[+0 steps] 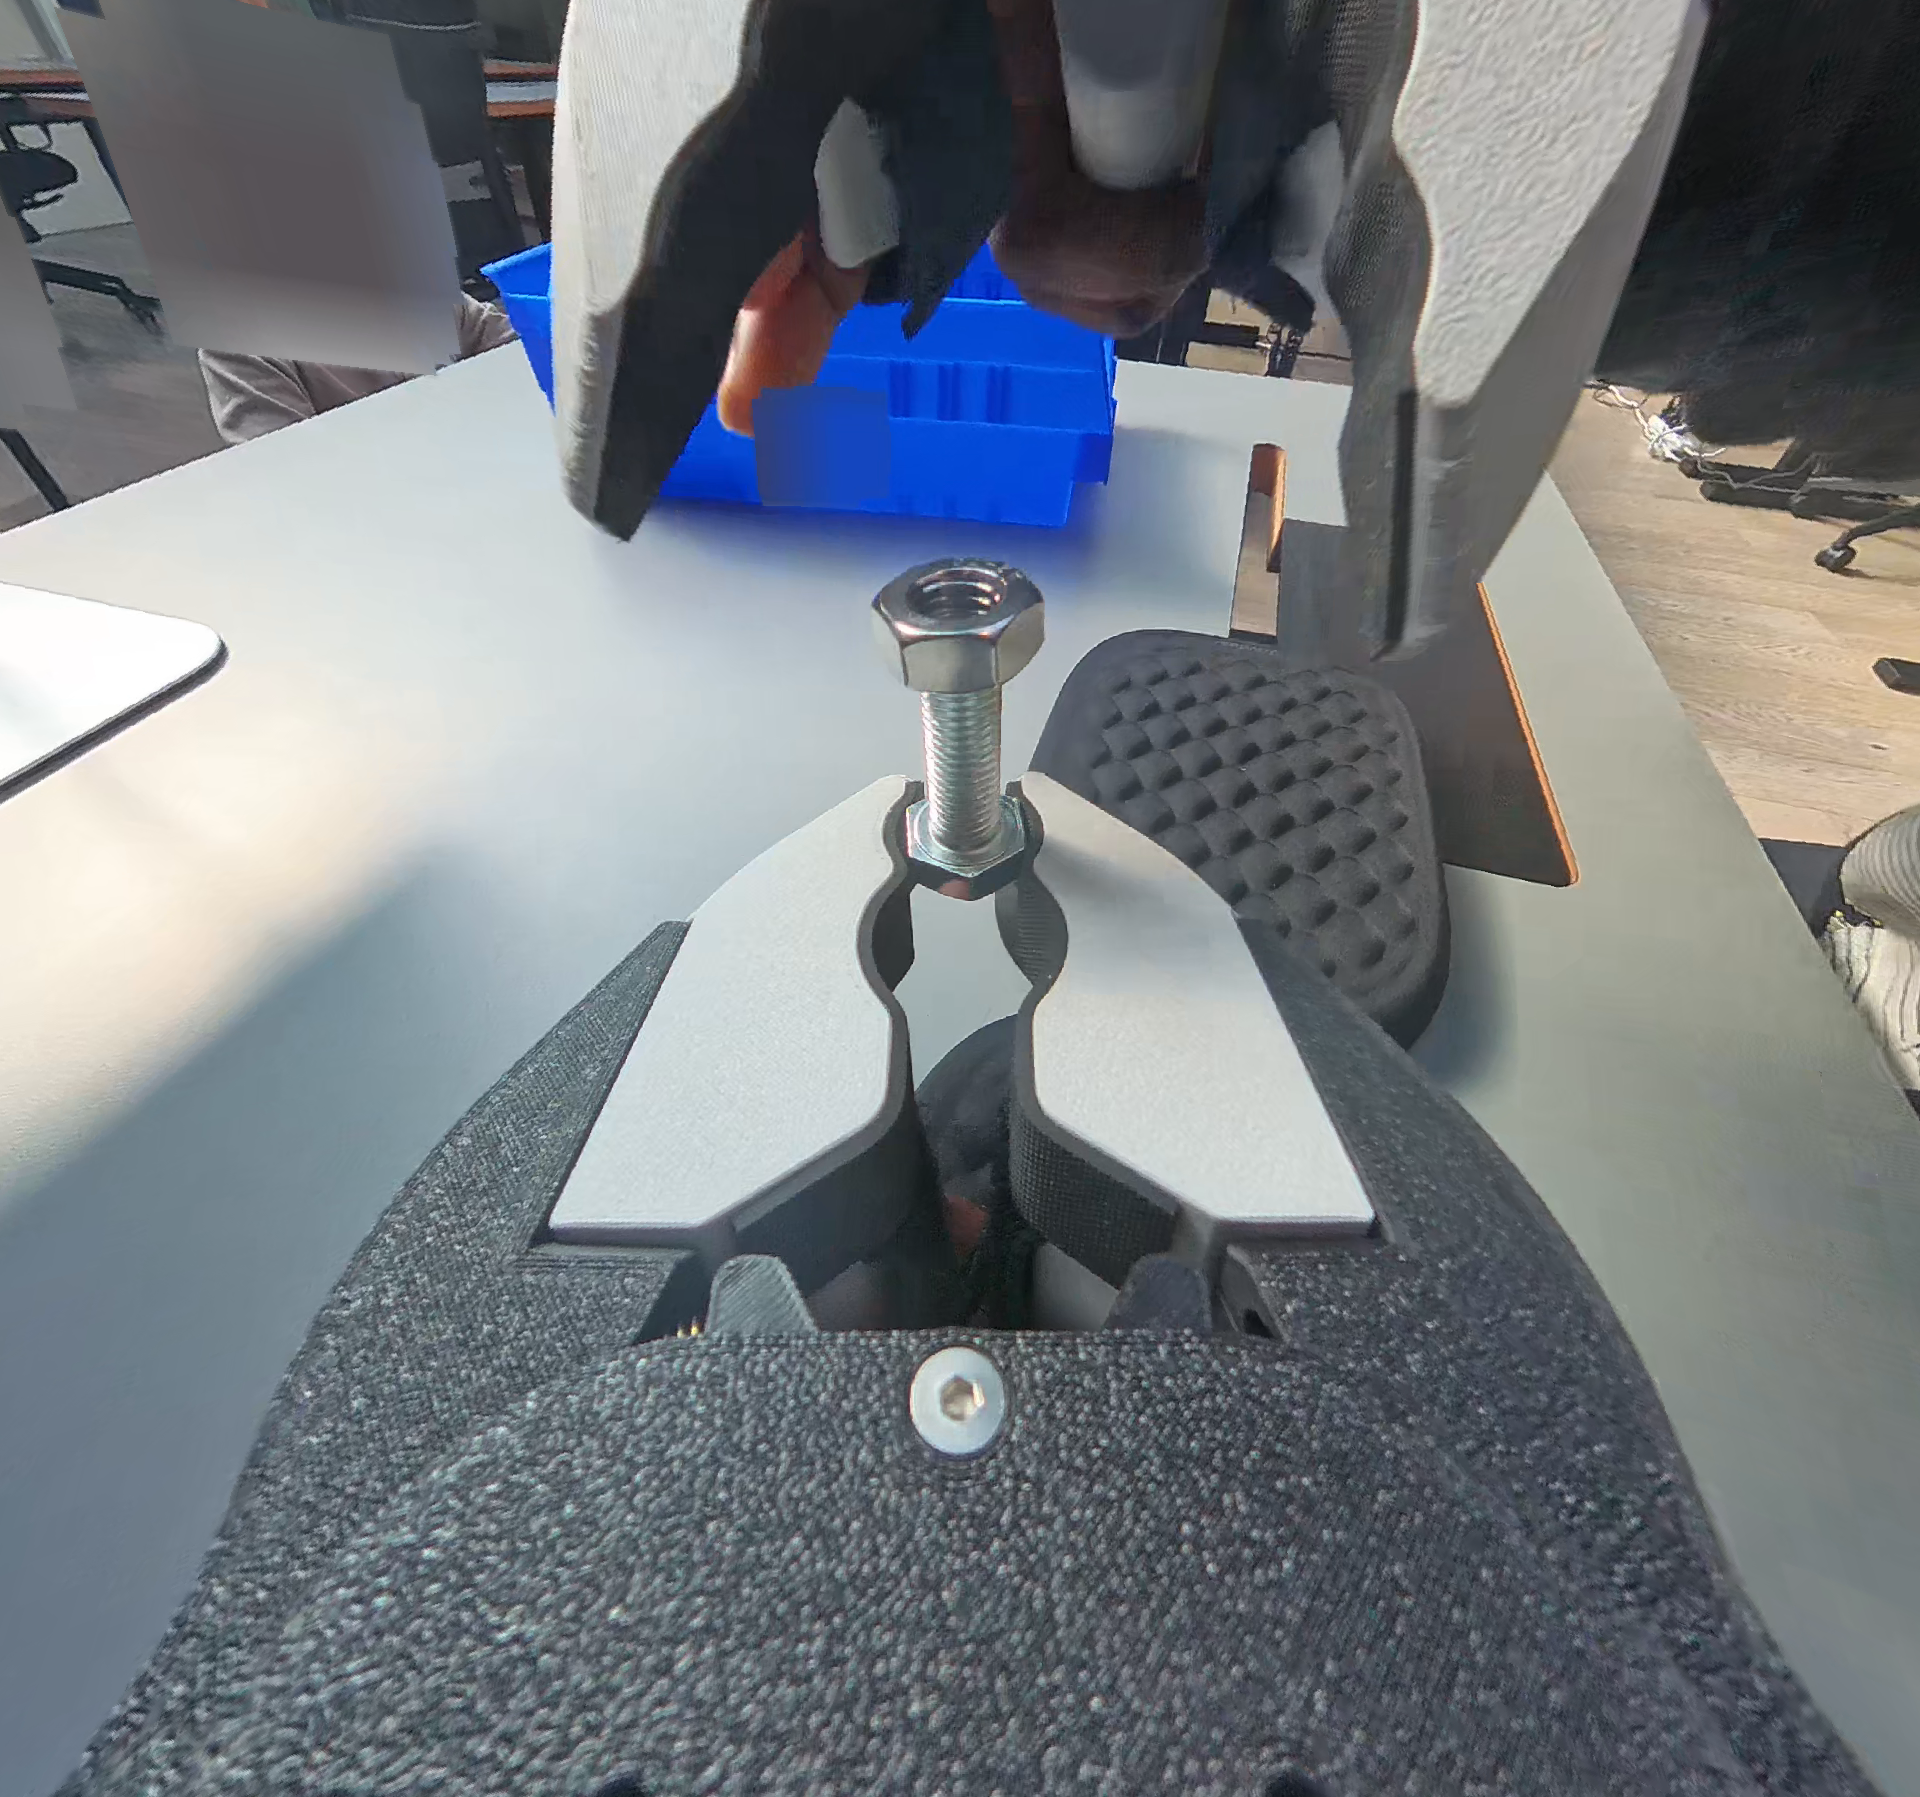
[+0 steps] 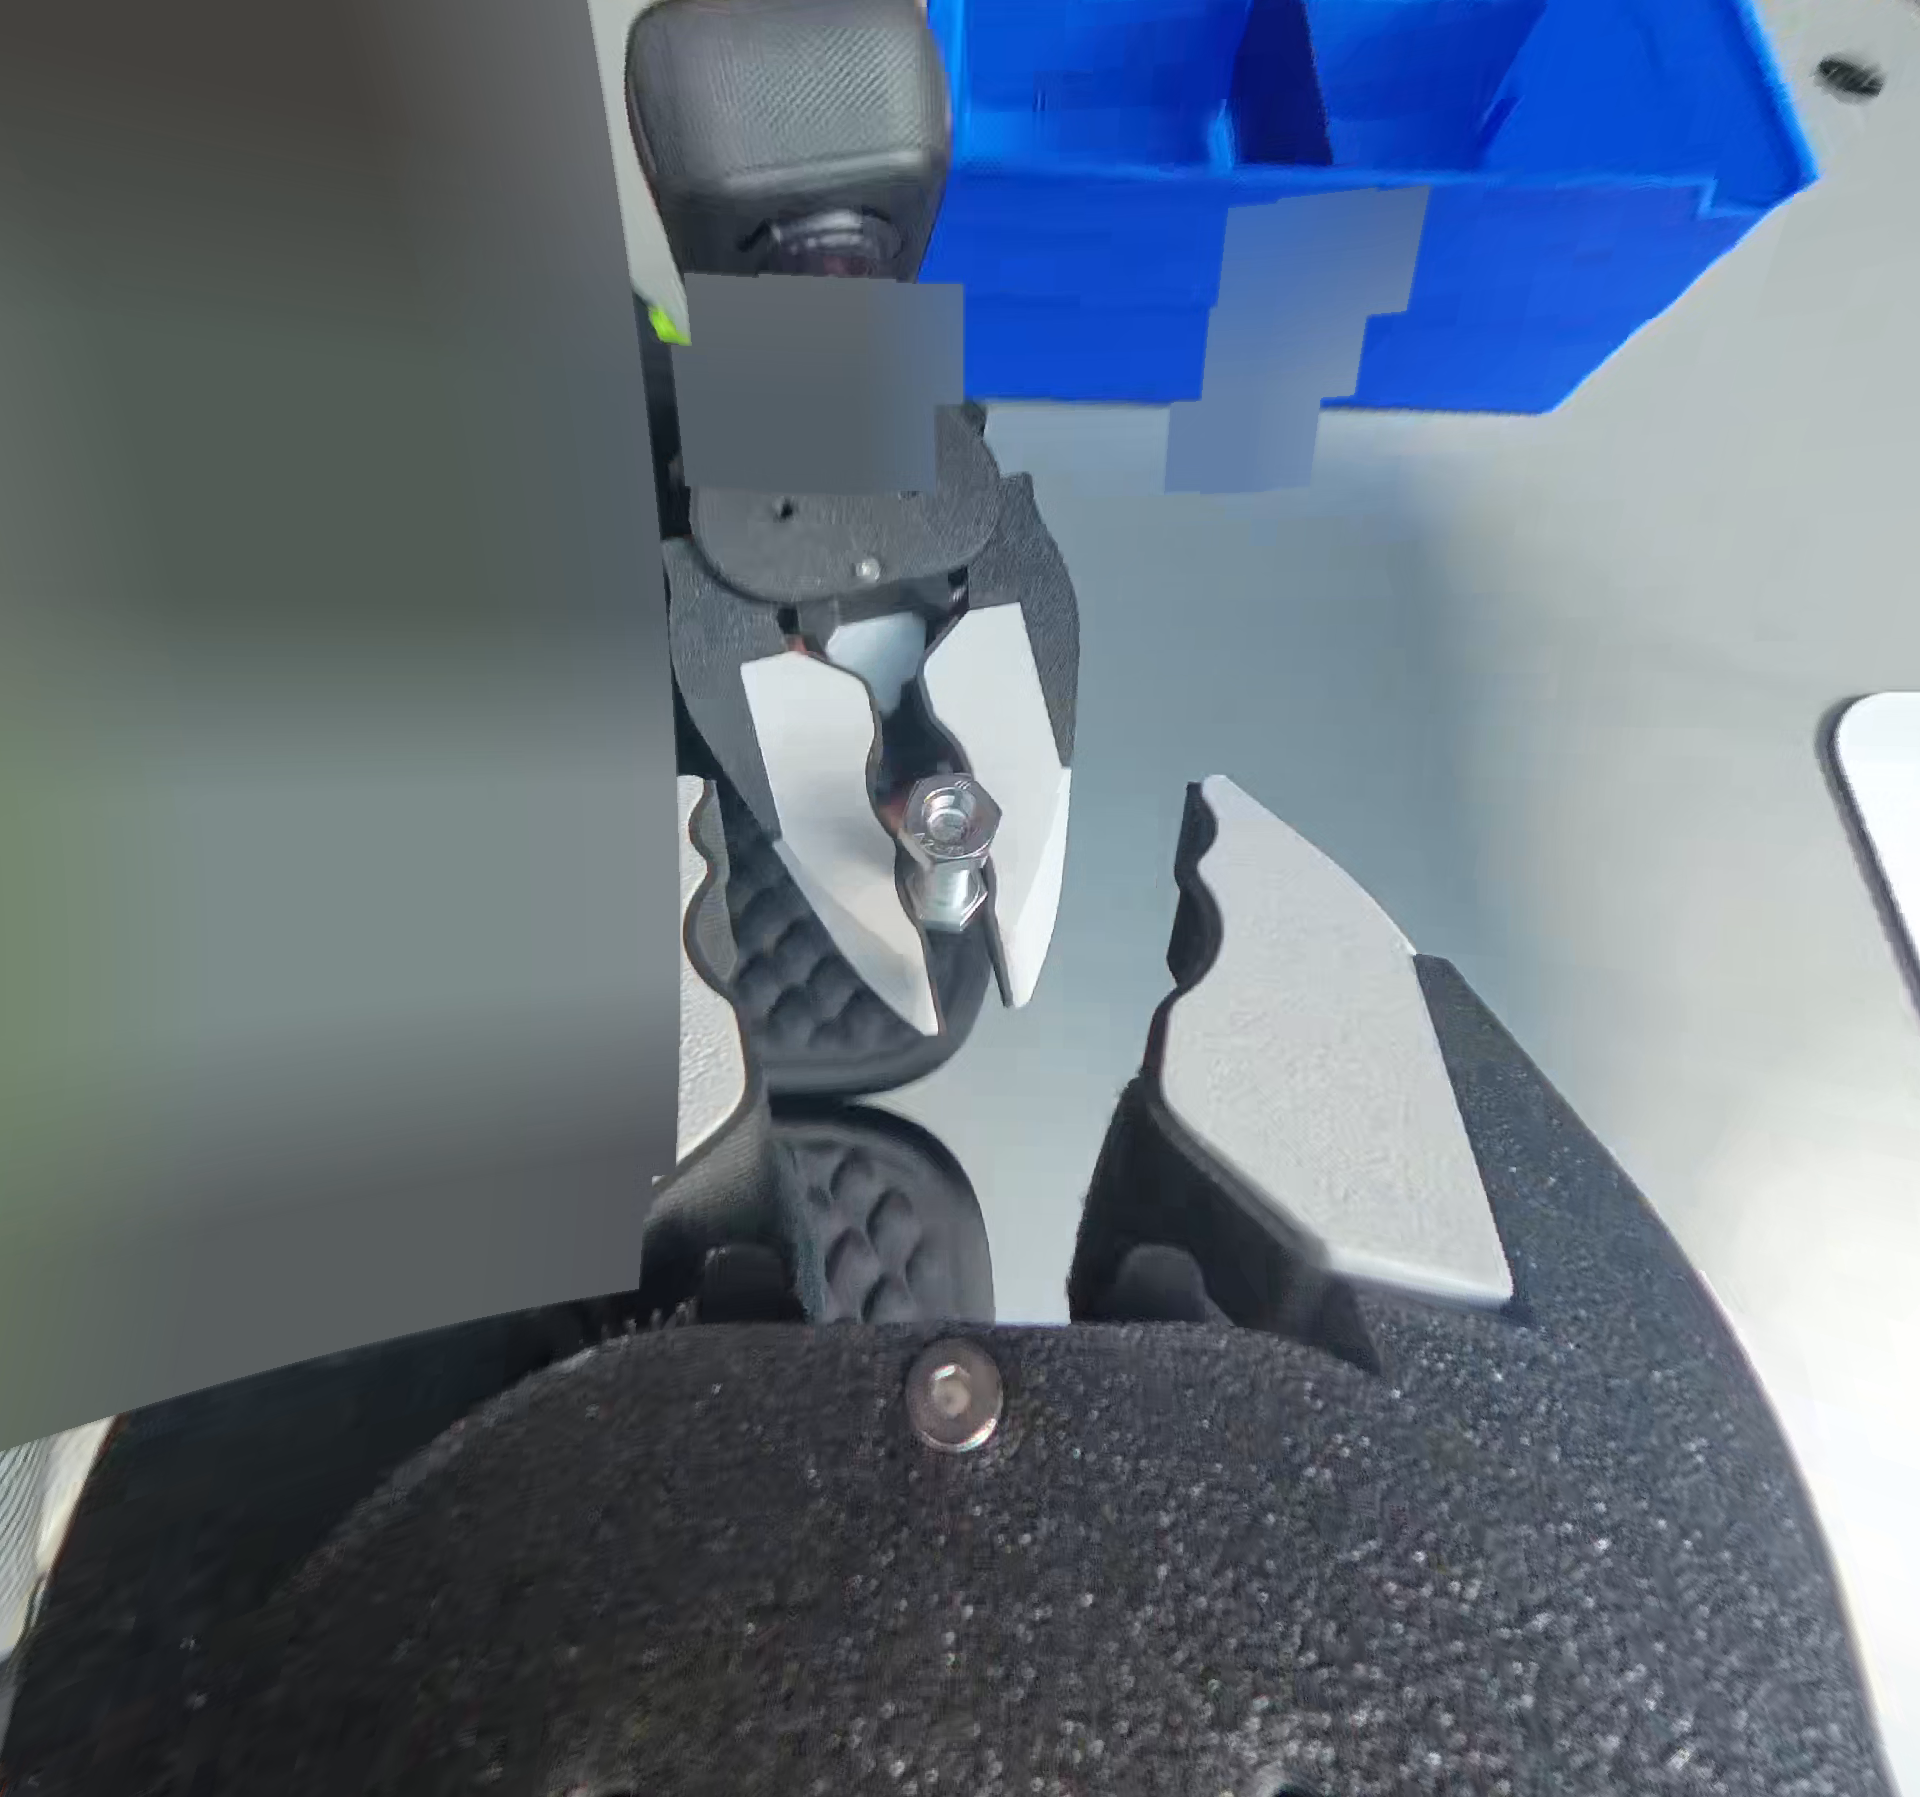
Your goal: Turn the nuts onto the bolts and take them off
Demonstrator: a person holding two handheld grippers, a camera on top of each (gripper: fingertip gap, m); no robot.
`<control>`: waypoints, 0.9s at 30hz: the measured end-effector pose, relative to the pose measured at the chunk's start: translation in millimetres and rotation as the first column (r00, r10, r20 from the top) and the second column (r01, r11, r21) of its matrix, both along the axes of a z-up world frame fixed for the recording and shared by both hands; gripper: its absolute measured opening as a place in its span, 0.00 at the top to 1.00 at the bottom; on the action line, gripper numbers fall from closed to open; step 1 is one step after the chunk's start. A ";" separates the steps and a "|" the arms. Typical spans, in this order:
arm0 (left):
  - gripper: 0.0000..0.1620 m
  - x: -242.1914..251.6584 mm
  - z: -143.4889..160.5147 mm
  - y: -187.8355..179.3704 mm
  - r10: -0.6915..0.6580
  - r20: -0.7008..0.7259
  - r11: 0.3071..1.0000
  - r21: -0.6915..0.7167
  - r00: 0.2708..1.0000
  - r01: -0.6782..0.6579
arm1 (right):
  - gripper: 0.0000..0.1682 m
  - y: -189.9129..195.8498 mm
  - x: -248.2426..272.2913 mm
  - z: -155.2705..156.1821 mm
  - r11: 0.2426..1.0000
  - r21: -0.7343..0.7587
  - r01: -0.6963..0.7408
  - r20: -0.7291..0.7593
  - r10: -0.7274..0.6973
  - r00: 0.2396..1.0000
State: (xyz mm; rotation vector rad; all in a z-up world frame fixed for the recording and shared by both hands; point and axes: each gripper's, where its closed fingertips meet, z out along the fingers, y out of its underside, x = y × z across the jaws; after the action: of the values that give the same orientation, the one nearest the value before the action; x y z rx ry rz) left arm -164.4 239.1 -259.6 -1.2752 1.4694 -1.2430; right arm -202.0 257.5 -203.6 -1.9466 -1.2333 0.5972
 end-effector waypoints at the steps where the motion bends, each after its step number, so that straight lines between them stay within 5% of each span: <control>1: 0.91 -0.9 1.1 -1.4 -0.014 0.009 1.000 -0.004 1.000 0.014 | 0.47 3.0 -2.2 4.1 0.999 0.034 0.030 -0.128 -0.026 0.991; 6: 0.91 -5.7 4.8 -10.2 -0.105 0.037 0.994 -0.037 0.994 0.107 | 0.46 -3.7 -13.0 9.7 0.990 0.111 0.084 -0.485 -0.020 0.874; 27: 0.91 -4.1 -1.4 -15.3 -0.163 -0.013 0.986 -0.045 0.987 0.162 | 0.55 -26.7 -17.8 -6.4 0.989 0.135 0.065 -0.458 0.005 0.889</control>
State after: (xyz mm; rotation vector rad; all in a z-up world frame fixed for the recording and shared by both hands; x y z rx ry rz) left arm -168.5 223.8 -261.1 -1.2166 1.5921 -1.3802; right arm -219.8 230.9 -210.0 -1.5768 -0.9162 0.8661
